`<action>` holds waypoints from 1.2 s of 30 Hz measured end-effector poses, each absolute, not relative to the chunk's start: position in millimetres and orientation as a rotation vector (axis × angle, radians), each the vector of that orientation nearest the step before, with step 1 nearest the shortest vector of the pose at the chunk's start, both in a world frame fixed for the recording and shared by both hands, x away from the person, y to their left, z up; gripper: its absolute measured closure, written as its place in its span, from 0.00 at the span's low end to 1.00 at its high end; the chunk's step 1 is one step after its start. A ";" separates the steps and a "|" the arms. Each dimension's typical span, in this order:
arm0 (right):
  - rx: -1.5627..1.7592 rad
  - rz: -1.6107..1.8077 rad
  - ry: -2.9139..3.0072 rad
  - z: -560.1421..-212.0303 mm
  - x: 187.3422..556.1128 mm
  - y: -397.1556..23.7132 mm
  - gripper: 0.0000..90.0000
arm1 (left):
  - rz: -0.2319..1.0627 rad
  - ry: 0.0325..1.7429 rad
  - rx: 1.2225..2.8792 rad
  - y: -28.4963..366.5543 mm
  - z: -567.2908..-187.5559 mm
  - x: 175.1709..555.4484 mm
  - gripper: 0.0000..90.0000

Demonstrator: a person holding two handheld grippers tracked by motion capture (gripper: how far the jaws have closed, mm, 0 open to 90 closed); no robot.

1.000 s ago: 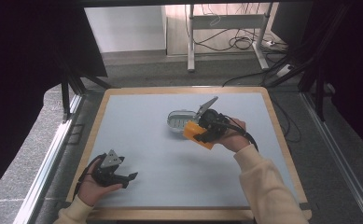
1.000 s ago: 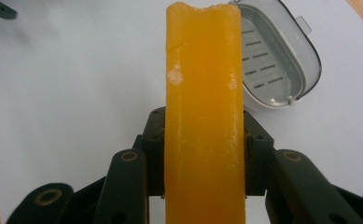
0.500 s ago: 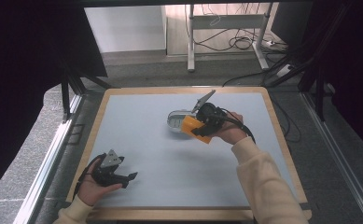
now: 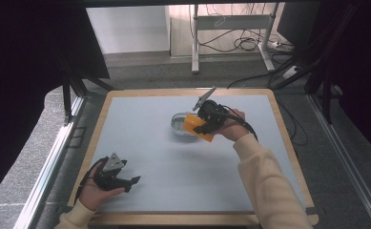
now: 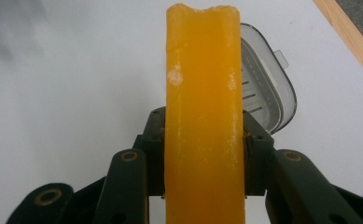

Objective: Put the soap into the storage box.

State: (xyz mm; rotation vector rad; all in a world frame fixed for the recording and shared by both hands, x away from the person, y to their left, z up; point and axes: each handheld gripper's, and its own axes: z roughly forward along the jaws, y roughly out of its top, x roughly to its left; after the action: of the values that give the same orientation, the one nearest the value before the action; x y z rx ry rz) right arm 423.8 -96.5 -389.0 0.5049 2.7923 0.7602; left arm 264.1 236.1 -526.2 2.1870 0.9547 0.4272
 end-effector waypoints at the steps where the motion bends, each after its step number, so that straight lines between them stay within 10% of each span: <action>1: 0.496 0.761 2.795 -389.2 425.1 -96.2 0.69 | 0.428 0.953 2.187 236.1 -526.1 264.1 0.21; 36: 0.355 0.721 2.860 -396.6 461.8 -76.7 0.69 | 0.428 0.950 2.189 236.2 -525.5 264.2 0.21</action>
State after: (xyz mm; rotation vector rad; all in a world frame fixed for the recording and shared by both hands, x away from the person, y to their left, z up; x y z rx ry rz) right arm 461.8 -76.7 -396.6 0.3552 2.8595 0.7207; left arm 264.2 236.2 -525.5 2.1887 0.9496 0.4278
